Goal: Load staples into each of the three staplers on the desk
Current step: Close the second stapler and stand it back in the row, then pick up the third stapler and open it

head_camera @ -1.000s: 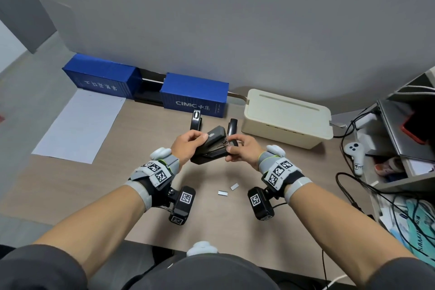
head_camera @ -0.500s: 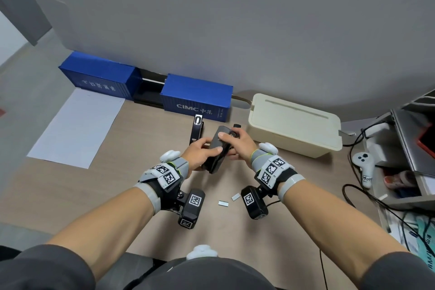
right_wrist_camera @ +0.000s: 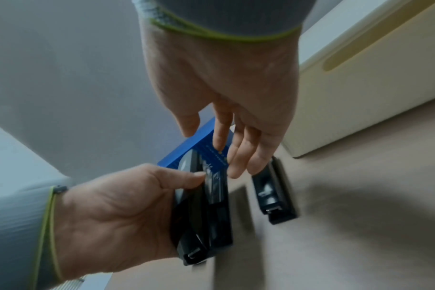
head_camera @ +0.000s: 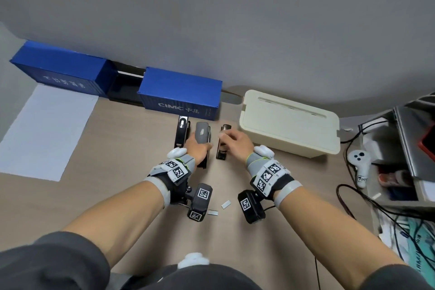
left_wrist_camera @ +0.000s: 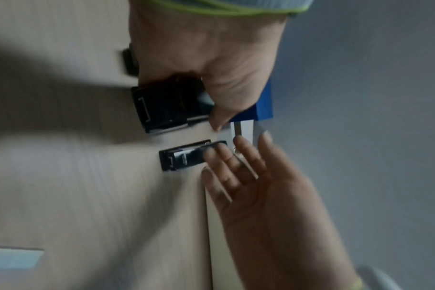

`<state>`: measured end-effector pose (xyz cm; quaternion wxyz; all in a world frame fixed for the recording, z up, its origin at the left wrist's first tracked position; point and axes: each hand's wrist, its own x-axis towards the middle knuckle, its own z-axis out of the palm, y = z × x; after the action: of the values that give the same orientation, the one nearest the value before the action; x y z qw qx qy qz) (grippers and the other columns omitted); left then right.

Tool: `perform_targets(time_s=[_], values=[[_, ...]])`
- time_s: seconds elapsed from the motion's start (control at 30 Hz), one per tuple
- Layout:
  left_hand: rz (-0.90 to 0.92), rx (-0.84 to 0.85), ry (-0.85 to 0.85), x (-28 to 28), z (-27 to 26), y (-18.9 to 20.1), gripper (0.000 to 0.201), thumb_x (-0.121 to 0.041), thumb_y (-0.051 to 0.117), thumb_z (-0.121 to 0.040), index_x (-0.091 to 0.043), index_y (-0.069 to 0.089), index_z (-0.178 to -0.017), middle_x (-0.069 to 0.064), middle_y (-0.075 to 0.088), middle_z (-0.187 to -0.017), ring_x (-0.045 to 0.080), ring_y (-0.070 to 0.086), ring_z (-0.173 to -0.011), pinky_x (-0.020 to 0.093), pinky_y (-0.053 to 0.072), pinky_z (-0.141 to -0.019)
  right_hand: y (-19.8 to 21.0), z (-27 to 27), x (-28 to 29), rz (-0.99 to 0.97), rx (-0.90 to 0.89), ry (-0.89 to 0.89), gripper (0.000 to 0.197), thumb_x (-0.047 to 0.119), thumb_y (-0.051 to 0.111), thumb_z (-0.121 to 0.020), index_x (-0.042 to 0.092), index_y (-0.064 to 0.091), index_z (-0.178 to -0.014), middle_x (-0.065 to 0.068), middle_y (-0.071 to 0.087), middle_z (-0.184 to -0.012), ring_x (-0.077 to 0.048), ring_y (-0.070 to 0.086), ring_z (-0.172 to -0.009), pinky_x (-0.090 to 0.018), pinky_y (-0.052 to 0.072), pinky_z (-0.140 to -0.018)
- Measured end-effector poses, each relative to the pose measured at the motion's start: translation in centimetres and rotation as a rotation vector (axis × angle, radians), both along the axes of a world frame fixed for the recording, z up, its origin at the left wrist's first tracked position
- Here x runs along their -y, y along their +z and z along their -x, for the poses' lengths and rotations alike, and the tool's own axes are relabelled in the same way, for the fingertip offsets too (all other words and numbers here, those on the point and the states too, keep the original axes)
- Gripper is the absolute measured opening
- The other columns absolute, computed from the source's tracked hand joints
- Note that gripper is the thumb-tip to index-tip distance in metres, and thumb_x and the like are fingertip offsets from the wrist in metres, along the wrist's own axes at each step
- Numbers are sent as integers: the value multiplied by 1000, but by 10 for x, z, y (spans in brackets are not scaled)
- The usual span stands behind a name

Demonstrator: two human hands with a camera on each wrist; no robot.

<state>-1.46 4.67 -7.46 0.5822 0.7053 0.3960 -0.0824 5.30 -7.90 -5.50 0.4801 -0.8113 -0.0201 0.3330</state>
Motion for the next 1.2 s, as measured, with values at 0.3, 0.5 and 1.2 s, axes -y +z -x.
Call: perform_targets(time_s=[0.3, 0.5, 1.2], values=[[-349, -263, -173, 11, -39, -27, 52, -36, 65, -86, -3, 53, -125, 17, 61, -125, 38, 61, -109, 42, 51, -89, -32, 2, 73, 95, -147, -141, 9, 13, 57, -91, 14, 63, -85, -7, 63, -70, -4, 57, -39, -12, 39, -40], [-419, -318, -313, 12, -48, -26, 56, -40, 63, -90, -3, 49, -129, 18, 56, -129, 38, 58, -115, 42, 49, -91, -41, 11, 88, 172, -167, -112, 20, 7, 53, -90, 17, 61, -74, -7, 62, -66, -7, 58, -39, -13, 38, -37], [-426, -258, -114, -46, 19, -7, 35, -21, 59, -85, -11, 57, -119, 17, 67, -111, 39, 63, -94, 40, 51, -77, -10, 54, 67, 121, -43, -19, 22, 18, 57, -83, 24, 67, -64, 6, 59, -44, -3, 48, -40, -24, 42, -57]])
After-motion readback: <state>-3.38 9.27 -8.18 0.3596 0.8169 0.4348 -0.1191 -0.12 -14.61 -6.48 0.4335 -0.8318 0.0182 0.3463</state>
